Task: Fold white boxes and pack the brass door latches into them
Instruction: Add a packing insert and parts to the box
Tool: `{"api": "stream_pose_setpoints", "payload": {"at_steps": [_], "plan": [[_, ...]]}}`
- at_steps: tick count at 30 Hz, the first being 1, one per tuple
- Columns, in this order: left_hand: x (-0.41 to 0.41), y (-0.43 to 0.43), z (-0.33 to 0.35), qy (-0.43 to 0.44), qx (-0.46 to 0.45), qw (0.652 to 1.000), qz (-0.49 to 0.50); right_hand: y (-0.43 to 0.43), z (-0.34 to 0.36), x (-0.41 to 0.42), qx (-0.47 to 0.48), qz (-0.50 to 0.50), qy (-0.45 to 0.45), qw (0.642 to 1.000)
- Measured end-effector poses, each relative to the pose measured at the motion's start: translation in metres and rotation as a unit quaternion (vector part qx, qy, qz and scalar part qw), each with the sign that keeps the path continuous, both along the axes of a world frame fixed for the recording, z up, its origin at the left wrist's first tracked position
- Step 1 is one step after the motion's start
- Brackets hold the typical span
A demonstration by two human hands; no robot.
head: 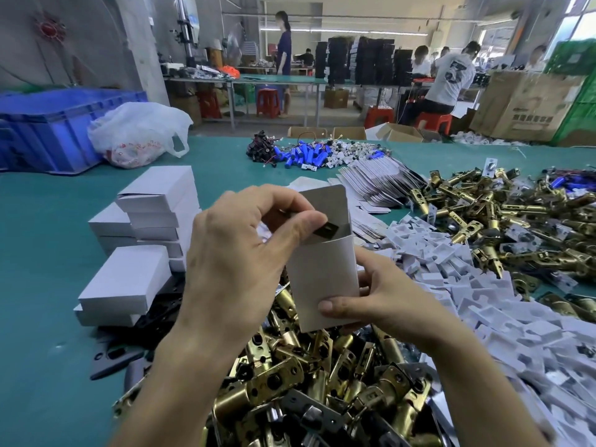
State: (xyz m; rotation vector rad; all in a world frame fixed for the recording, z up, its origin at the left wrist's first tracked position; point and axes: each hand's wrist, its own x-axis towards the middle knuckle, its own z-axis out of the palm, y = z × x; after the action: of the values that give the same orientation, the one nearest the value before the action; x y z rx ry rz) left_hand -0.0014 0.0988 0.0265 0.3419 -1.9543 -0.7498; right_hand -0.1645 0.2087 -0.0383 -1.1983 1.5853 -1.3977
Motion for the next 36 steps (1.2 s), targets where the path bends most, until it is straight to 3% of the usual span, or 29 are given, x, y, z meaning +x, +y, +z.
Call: {"api": "stream_pose_setpoints", "payload": {"at_steps": [4,10,17,24,31,36], "plan": [[-0.003,-0.001,0.0,0.03,-0.042,0.998,0.023,-0.002,-0.001,0.002,0.002,0.013,0.011,1.0],[-0.01,-0.006,-0.007,0.053,0.005,0.998,0.037,-0.002,0.001,0.007,-0.002,0.056,0.016,0.998],[-0.019,-0.014,-0.02,0.031,0.097,0.99,0.096,-0.004,0.002,0.013,-0.001,0.038,0.009,0.999],[-0.027,-0.015,-0.025,0.091,0.163,0.979,0.086,-0.004,0.003,0.014,-0.002,0.043,0.01,0.999],[-0.026,-0.012,-0.027,0.087,0.097,0.989,0.071,-0.003,0.003,0.013,-0.008,0.052,0.019,0.998],[-0.025,-0.018,-0.031,0.031,0.145,0.988,0.048,-0.005,-0.001,0.011,-0.011,0.039,0.021,0.999]]}}
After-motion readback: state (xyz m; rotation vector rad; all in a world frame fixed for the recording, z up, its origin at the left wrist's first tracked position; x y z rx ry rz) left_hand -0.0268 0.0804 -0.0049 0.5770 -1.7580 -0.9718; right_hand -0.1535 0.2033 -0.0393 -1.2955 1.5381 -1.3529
